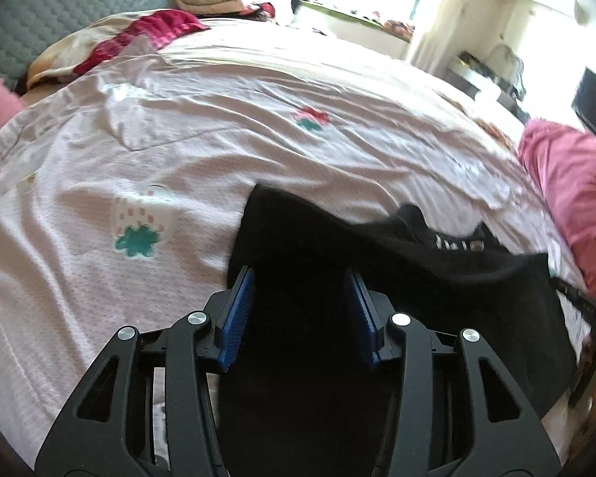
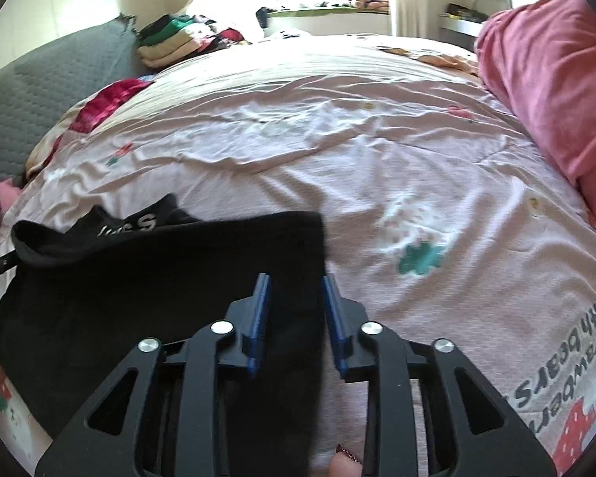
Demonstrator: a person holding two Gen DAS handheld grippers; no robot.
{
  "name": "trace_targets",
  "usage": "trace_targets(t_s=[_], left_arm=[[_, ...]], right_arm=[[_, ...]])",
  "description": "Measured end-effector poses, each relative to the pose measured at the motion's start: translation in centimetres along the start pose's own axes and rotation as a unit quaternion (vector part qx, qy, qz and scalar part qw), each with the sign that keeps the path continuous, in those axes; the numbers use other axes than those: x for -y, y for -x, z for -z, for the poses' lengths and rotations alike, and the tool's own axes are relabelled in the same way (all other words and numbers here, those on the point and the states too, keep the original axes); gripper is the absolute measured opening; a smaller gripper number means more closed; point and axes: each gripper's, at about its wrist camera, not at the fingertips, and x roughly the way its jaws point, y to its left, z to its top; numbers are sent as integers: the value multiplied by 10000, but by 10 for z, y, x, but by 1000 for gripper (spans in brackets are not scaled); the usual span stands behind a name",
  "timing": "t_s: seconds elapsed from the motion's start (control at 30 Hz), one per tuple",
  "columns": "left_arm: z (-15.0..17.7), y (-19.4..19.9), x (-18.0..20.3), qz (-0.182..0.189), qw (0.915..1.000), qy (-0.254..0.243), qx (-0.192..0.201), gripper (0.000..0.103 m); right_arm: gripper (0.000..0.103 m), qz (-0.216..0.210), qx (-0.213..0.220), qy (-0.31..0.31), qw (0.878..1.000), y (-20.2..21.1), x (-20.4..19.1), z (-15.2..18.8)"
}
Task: Fold small clothes
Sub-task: 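Press the folded edge flat with the left gripper, then pull both open grippers back from the folded black sweatshirt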
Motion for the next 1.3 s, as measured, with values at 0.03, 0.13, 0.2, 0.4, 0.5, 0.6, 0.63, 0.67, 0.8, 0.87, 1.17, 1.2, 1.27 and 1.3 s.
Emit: trace_targets(t_s=[0.03, 0.13, 0.2, 0.4, 0.5, 0.6, 0.63, 0.67, 0.8, 0.87, 1.17, 1.2, 1.27, 1.3], left_arm=[[-1, 1, -4, -16, 10000, 91, 26, 39], [-2, 2, -19, -104, 9993, 365, 25, 40], [-2, 1, -27, -106, 9987, 500, -57, 41], [3, -9, -27, -95, 9987, 417, -292, 47], [7, -13, -23, -149, 9989, 310, -312, 49], [9, -16, -19, -123, 9993, 206, -297, 26], [8, -15, -17, -76, 9994, 171, -280, 11], [8, -14, -15, -47, 9995, 151, -257, 6], [3, 1, -6, -104, 9999, -3, 128, 4], [0, 9, -5, -64, 9995, 4, 318, 4], [9, -16, -10, -387, 9992, 23, 13, 5], [10, -17, -10, -409, 9992, 6, -16, 5], [11, -16, -8, -477, 9988, -65, -11, 10], [12, -14, -7, -548, 9984, -108, -11, 13]], right_arm=[[32, 1, -6, -30, 10000, 1, 2, 0], [41, 9, 19, -19, 10000, 4, 4, 1], [44, 1, 22, 30, 10000, 4, 2, 1], [46, -82, -97, 133, 9998, -3, -2, 4], [40, -177, -122, 121, 9997, -5, -2, 6], [10, -214, -44, 219, 9995, -3, -6, 6], [8, -206, -20, 284, 9994, -2, -8, 6], [8, -184, 17, 312, 9993, 0, -10, 6], [6, -183, 297, 197, 9992, 12, -8, 2], [6, -201, 450, 60, 9988, 18, -4, -1], [8, 178, -52, -153, 9997, -6, 2, 9], [8, 197, -57, -159, 9997, -6, 2, 10], [10, 292, -135, -110, 9994, -7, 1, 11], [12, 325, -149, -107, 9993, -7, 0, 13]])
